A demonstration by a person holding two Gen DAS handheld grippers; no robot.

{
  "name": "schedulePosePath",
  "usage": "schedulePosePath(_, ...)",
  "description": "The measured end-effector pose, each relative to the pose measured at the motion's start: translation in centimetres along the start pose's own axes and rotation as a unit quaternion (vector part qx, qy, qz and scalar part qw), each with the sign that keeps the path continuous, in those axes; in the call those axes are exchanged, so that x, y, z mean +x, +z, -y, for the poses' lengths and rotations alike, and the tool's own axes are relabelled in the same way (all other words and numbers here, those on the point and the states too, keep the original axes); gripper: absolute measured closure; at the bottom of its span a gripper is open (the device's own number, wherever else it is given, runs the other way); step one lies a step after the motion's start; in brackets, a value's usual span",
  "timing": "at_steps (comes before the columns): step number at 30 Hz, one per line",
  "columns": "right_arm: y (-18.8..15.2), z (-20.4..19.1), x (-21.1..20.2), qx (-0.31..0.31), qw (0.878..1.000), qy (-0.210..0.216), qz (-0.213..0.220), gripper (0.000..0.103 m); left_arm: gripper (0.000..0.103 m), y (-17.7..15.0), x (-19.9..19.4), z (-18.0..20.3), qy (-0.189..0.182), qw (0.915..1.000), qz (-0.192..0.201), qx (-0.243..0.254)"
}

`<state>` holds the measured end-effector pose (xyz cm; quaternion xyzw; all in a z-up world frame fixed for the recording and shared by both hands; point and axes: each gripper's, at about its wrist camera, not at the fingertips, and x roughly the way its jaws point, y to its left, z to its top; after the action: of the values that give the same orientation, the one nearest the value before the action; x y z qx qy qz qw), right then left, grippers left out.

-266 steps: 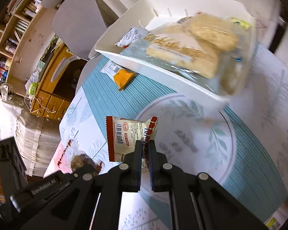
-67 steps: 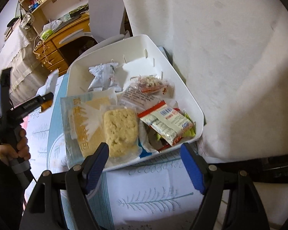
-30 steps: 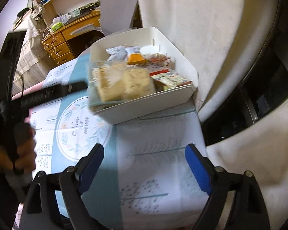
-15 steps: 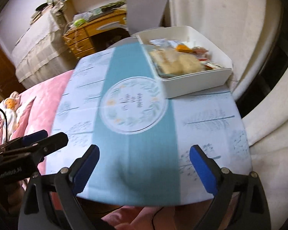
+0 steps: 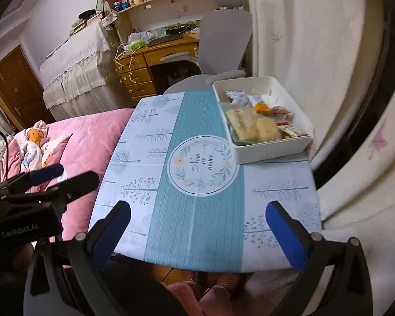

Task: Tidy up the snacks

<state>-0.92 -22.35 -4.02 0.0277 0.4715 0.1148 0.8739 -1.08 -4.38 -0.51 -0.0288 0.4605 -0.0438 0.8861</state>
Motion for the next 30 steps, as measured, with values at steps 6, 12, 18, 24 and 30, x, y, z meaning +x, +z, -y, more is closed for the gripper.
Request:
schedulePosePath(6,-0.1,1.6,-1.7,0.008,1.0,-0.014,0.02,0.0,0.01,0.4,-0.2,2.3,0.024,0.9995,0.02,-0.001)
schedulePosePath(12,-0.3,2.7,-2.1,0.028,0.999,-0.026,0.039,0.0,0.001,0.5,-0.1,2.8,0.061,0.9974,0.035,-0.014)
schedulePosePath(18,-0.1,3.0,-0.7,0.028,0.999,-0.029,0.03,0.0,0.001,0.6,0.7,2.8,0.086,0.9955,0.035,-0.017)
schedulePosePath(24,0.4,3.5,-0.2,0.035,0.998,-0.033,0.027,0.0,0.001,0.9,1.2,2.9,0.095,0.995,0.03,-0.013)
schedulePosePath(30,0.7,3.2,0.4,0.029,0.999,-0.029,0.019,0.0,0.001,0.9,1.4,2.8,0.1,0.9945,0.029,-0.014)
